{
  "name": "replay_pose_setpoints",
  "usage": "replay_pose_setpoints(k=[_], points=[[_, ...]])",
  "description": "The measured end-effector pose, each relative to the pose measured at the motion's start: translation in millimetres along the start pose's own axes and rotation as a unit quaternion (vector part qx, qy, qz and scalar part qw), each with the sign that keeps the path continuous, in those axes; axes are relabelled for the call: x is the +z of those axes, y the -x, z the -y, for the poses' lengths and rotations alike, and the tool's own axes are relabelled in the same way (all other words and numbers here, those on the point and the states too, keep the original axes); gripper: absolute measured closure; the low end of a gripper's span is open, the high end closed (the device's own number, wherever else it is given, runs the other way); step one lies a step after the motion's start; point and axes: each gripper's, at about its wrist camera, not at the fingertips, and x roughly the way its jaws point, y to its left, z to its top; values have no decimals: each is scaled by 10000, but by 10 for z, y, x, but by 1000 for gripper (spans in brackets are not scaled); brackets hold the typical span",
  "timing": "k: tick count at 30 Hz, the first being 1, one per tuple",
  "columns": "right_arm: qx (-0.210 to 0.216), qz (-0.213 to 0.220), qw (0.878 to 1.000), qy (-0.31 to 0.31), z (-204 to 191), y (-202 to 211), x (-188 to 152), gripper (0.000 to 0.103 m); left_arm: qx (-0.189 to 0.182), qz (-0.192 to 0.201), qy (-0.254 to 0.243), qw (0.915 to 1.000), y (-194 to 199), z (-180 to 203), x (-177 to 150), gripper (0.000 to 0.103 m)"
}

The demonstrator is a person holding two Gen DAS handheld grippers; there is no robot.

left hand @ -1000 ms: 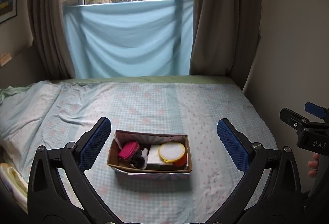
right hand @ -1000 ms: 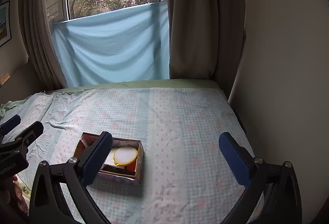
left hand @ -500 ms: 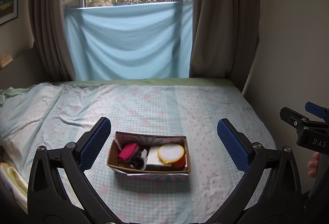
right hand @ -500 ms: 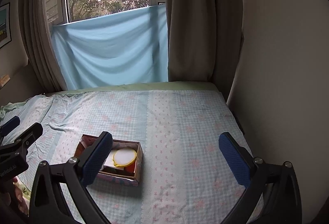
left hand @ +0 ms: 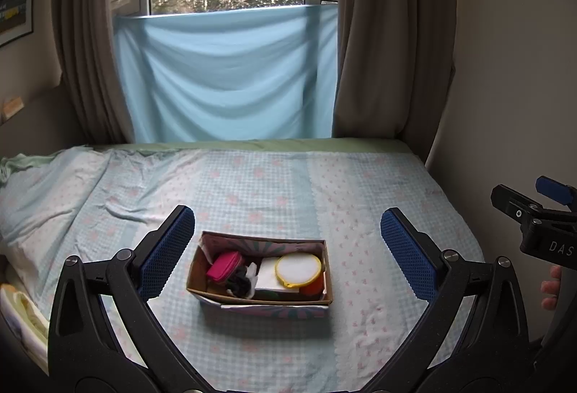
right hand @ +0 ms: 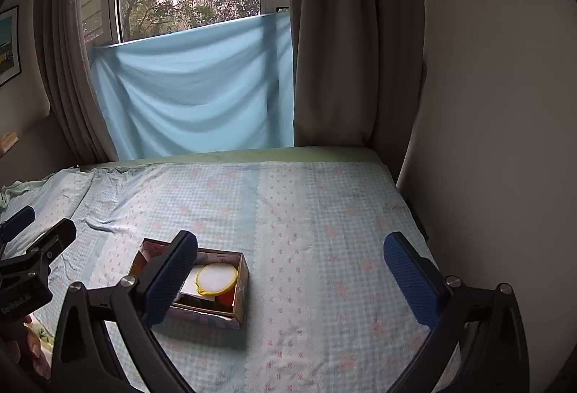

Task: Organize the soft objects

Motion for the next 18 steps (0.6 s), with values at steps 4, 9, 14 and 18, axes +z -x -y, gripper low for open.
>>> replay_pose_setpoints(k=[4, 9, 14, 18], points=[[2, 5, 10000, -6, 5, -2, 1, 0, 9, 15, -14, 10000, 4, 21, -1, 0], [-2, 10, 10000, -15, 19, -13, 9, 0, -3, 21, -21, 10000, 16, 30, 7, 0], [-8, 14, 10000, -16, 23, -18, 21, 0, 11, 2, 1, 10000, 5, 23, 15, 0], [-26, 17, 10000, -6, 10, -10, 32, 0, 52, 3, -1, 10000, 1, 14, 18, 0]])
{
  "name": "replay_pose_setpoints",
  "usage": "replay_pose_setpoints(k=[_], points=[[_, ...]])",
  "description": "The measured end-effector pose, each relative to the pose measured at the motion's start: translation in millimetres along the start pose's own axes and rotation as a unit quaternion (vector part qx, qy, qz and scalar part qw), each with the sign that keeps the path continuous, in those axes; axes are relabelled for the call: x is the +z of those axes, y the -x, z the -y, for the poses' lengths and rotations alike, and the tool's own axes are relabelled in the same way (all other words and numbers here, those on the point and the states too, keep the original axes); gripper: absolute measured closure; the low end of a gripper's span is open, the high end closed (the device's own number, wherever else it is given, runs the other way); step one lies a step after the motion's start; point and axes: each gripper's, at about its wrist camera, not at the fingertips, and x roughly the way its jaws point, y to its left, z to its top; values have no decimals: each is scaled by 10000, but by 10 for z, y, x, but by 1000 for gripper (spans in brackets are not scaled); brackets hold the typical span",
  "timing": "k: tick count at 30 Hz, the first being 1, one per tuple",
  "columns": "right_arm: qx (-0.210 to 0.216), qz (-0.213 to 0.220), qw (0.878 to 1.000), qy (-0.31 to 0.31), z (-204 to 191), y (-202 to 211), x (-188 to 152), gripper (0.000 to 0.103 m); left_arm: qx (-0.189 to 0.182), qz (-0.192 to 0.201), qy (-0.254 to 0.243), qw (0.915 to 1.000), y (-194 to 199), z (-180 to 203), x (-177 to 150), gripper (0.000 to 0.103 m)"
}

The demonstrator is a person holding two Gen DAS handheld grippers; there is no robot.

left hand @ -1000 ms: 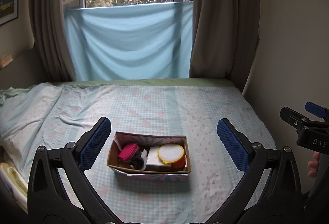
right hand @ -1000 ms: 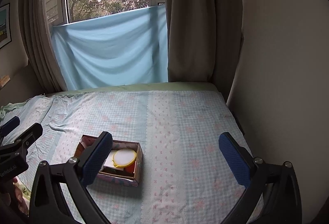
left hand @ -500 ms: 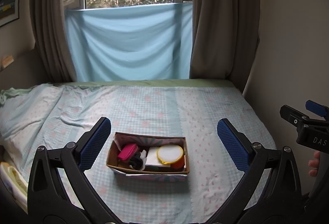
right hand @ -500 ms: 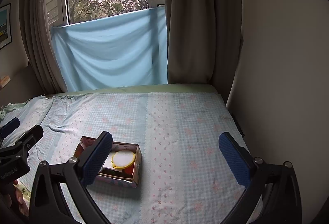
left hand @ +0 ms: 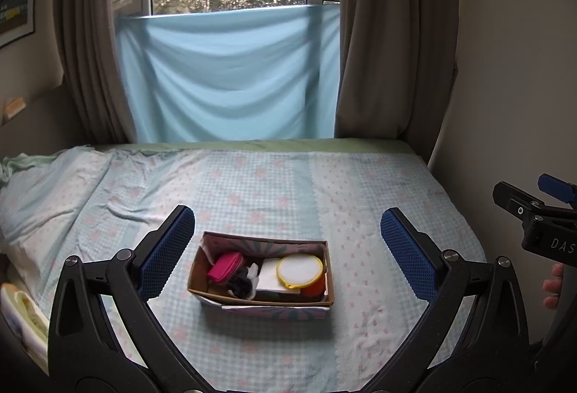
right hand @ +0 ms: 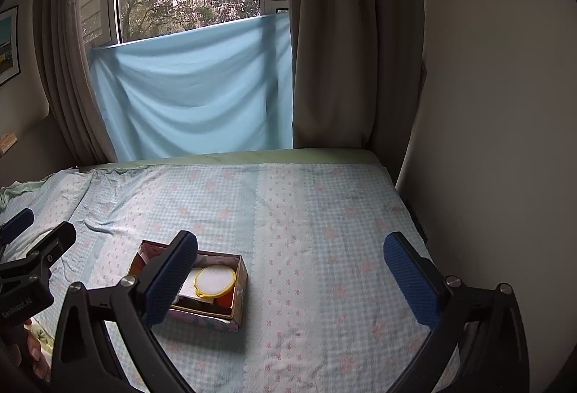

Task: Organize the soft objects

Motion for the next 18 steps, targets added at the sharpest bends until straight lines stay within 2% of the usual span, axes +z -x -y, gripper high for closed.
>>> replay_pose_setpoints(k=[9, 15, 18], points=[[-24, -11, 10000, -14, -3, -14, 15, 0, -62, 55, 10, 10000, -18, 9, 13, 0], [-49, -25, 10000, -36, -12, -25, 8, 0, 143, 192, -37, 9997, -2, 16, 22, 0], [-49, -27, 10000, -34, -21, -35, 8, 0, 69, 181, 36, 9998, -28, -1, 21, 0]])
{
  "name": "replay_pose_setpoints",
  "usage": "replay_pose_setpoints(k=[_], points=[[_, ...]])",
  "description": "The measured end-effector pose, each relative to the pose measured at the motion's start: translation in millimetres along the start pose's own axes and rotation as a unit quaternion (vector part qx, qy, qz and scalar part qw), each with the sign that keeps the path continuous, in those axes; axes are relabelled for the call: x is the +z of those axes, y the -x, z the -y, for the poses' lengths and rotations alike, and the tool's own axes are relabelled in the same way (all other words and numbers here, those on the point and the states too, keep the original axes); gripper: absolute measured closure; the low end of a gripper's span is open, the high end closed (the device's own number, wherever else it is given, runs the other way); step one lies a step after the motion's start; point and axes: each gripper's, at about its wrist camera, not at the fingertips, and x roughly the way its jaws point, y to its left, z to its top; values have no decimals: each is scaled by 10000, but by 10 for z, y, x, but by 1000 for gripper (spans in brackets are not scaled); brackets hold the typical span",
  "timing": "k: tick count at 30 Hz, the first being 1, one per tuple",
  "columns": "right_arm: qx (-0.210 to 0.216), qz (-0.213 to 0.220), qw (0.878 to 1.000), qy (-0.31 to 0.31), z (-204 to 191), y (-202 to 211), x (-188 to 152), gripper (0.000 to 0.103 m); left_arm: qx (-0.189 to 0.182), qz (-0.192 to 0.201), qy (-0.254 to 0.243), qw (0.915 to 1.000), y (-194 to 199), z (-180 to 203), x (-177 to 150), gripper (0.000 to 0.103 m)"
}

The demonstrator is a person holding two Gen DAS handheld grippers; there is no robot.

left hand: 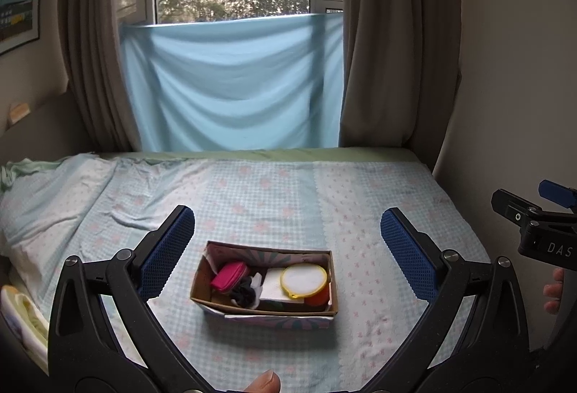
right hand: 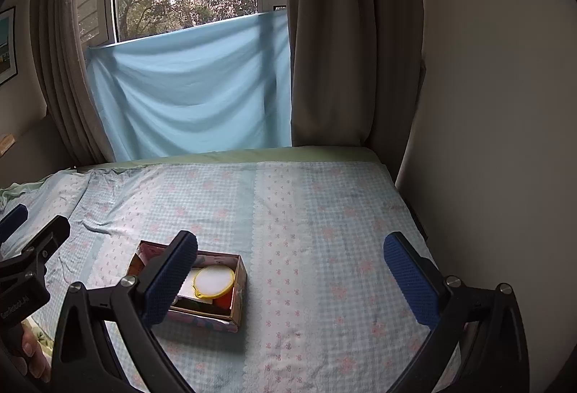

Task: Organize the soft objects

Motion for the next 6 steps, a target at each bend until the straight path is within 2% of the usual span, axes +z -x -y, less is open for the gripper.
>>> replay_pose_setpoints(k=[6], points=[[30, -53, 10000, -3, -16, -51, 2, 0, -23, -101, 162, 9998, -90, -72, -27, 0]])
